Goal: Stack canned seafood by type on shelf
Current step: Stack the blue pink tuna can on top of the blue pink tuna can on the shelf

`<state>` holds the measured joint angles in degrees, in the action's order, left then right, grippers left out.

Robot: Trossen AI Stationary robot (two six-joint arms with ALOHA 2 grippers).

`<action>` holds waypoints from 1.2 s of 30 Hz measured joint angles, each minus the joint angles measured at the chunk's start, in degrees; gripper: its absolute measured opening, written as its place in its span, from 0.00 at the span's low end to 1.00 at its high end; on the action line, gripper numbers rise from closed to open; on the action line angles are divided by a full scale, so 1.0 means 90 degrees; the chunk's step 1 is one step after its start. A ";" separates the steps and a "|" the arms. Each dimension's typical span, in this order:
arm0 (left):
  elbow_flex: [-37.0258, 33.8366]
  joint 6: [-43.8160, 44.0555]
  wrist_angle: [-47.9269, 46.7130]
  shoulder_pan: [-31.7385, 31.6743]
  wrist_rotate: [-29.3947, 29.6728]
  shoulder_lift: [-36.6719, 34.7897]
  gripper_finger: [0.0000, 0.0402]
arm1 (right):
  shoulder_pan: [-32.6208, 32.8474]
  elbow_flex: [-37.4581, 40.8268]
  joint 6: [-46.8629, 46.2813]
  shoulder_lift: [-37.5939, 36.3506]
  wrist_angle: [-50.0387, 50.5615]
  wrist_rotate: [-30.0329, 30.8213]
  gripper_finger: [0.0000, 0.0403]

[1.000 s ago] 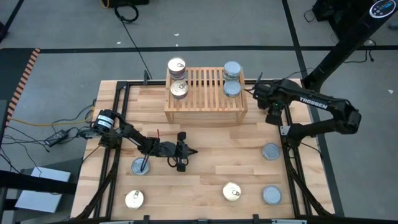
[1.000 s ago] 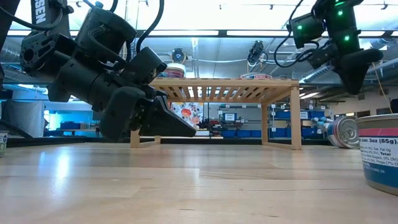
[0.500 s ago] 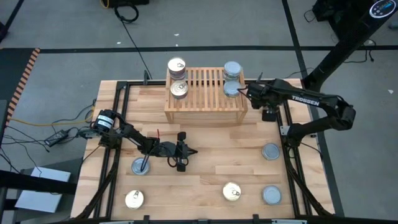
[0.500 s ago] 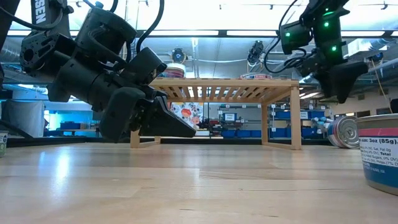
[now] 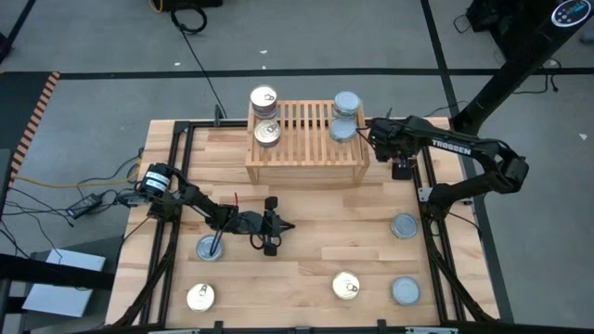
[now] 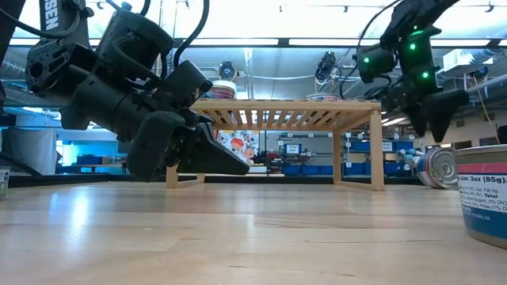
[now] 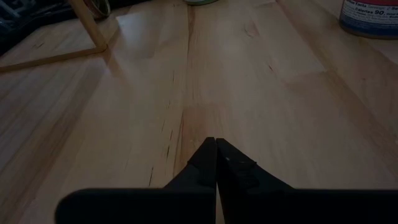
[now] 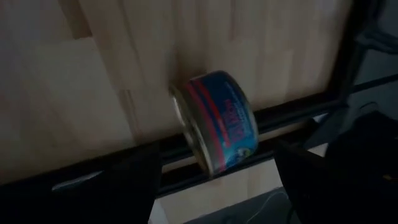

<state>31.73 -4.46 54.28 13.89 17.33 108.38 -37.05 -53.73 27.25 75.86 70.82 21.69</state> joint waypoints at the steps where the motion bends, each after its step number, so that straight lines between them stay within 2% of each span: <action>1: 0.0000 0.0001 0.0000 0.0000 -0.0001 0.0000 0.01 | -0.0036 0.0042 0.0002 -0.0001 -0.0045 -0.0051 0.78; 13: 0.0000 -0.0002 0.0001 0.0000 -0.0001 0.0000 0.01 | -0.0398 0.0456 0.0730 -0.0006 -0.0696 0.0026 0.78; 24: 0.0000 -0.0002 0.0002 0.0000 0.0000 0.0000 0.01 | -0.0946 0.0459 0.0844 -0.0006 -0.0779 -0.0453 0.78; 36: 0.0000 -0.0002 0.0001 0.0000 0.0000 0.0000 0.01 | -0.1226 0.0461 0.1178 -0.0006 -0.1168 -0.0847 0.74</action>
<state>31.73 -4.47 54.29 13.89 17.33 108.38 -48.08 -49.58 37.85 75.81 60.30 14.07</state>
